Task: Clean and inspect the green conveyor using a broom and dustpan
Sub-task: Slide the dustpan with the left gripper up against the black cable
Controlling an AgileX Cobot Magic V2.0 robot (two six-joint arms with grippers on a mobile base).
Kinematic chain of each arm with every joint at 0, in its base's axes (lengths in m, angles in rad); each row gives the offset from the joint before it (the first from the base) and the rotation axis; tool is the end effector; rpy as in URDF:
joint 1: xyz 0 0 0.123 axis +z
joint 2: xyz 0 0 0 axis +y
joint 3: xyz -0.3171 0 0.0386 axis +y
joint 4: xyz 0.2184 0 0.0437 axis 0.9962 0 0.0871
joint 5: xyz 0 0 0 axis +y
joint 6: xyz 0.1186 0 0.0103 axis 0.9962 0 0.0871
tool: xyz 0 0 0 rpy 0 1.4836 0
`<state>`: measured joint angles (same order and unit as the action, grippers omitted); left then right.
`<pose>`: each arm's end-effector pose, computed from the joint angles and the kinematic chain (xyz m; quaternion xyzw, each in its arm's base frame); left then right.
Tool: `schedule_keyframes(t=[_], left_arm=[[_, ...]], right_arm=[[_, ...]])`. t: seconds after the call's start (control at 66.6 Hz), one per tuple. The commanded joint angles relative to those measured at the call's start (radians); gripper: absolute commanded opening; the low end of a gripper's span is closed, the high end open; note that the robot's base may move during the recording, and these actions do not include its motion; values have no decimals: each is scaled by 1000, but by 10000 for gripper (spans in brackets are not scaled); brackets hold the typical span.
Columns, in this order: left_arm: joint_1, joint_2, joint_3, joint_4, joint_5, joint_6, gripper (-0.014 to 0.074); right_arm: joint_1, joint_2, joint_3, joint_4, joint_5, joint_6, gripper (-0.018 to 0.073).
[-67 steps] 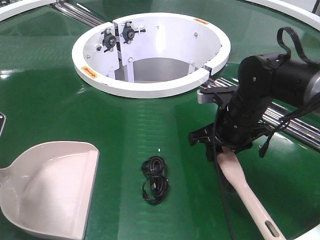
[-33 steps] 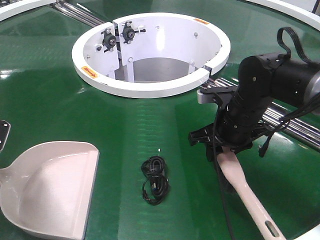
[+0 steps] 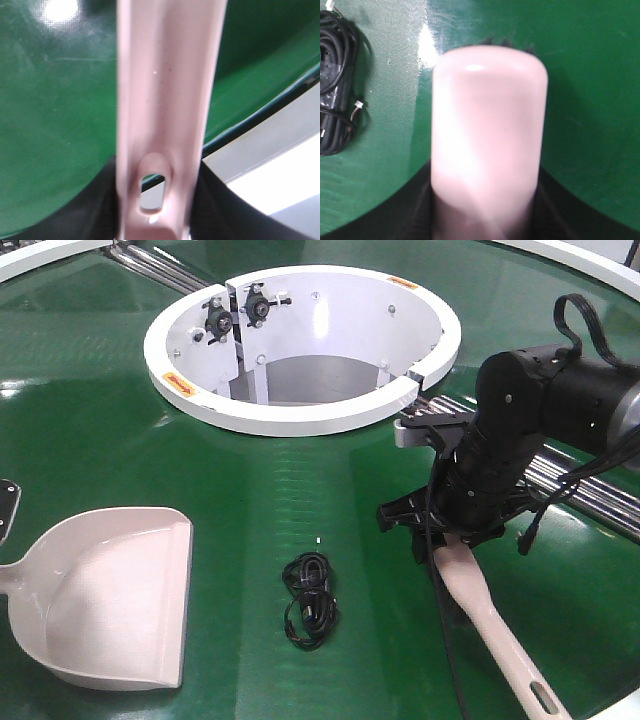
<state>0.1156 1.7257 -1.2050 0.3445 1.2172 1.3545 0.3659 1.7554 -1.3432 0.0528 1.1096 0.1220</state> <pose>0.2851 0.0711 0.2469 -0.6251 -0.7633 -0.0910 0.1353 0.3061 0.1233 0.2624 -0.1113 0.9912 0.0401 0.0601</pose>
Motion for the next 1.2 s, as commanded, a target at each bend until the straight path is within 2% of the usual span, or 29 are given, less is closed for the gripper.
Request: schedule_keyframes(t=[0.0, 0.165, 0.315, 0.495, 1.021, 1.186], left_arm=[[-1, -72, -20, 12, 29, -33, -25], [-3, -110, -20, -11, 29, -38, -25], [-20, -128, -20, -44, 29, -108, -25], [-84, -126, -20, -68, 29, -132, -25], [-291, -114, -20, -67, 29, -132, -25], [-341, -99, -20, -67, 29, -154, -25]], right_arm=[[2, -49, -25, -3, -15, -3, -3], [2, -49, -25, -3, -15, -3, -3], [2, -49, -25, -3, -15, -3, -3], [2, -49, -25, -3, -15, -3, -3], [2, -49, -25, -3, -15, -3, -3], [2, -49, -25, -3, -15, -3, -3]])
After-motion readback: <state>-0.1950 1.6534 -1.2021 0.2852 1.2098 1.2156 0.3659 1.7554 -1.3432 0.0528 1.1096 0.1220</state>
